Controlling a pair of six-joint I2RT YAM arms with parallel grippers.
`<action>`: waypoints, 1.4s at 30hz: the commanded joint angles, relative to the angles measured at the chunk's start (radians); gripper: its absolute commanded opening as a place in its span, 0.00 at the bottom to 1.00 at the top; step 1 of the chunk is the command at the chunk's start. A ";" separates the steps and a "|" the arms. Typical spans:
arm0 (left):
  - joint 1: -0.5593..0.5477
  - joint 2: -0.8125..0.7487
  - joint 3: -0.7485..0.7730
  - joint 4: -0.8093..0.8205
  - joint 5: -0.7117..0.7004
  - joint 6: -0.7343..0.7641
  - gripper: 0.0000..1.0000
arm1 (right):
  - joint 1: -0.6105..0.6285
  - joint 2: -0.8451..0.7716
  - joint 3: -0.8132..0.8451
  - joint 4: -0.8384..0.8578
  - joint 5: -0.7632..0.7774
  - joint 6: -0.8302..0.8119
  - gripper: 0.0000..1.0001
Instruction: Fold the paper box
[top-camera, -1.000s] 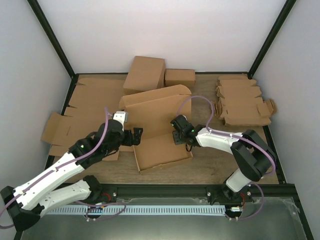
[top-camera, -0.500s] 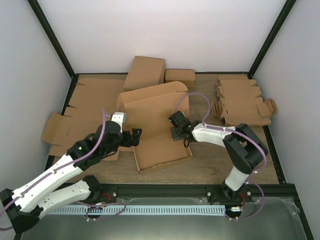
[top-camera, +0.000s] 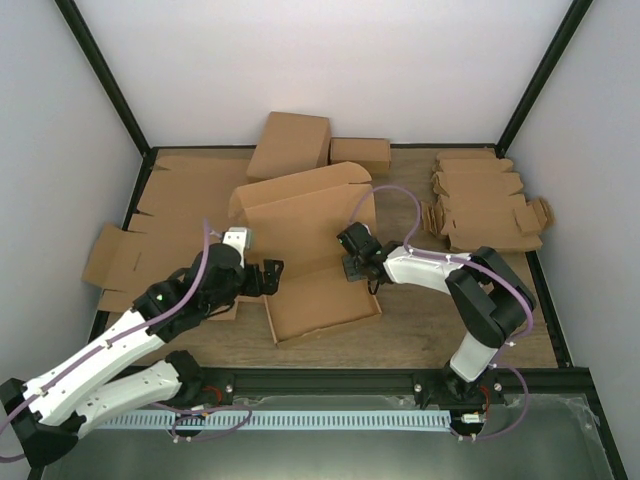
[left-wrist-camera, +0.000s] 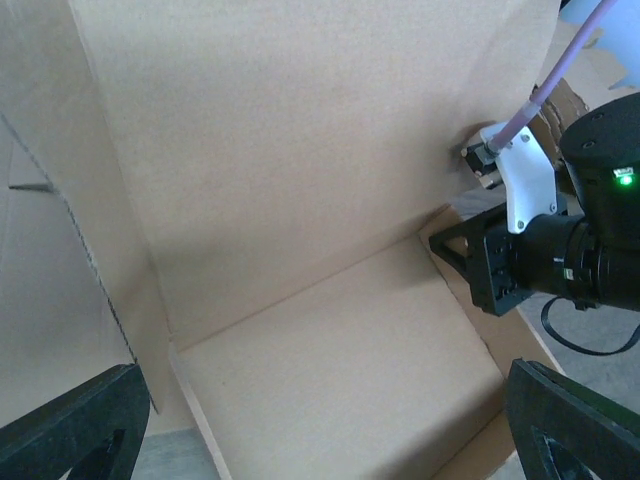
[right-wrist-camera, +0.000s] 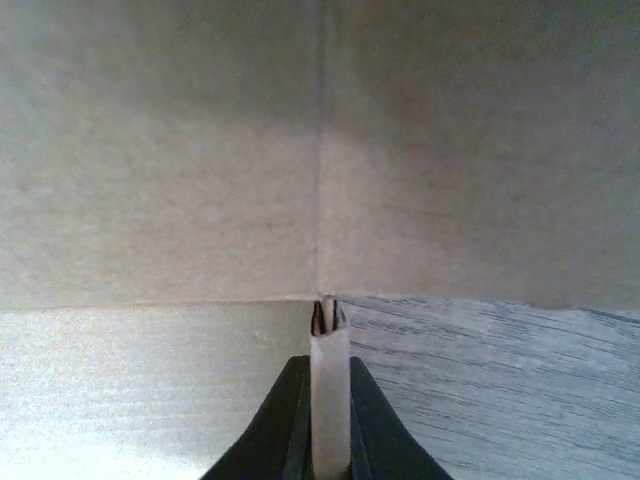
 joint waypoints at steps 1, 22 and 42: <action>0.004 -0.008 -0.004 -0.056 0.058 -0.082 1.00 | -0.006 -0.003 0.023 -0.009 0.082 0.014 0.02; -0.031 -0.016 -0.272 0.038 0.179 -0.397 1.00 | 0.007 -0.192 -0.165 -0.103 -0.087 0.050 0.51; -0.041 -0.024 -0.378 0.180 0.106 -0.433 1.00 | 0.011 -0.038 -0.028 0.036 0.028 -0.018 0.04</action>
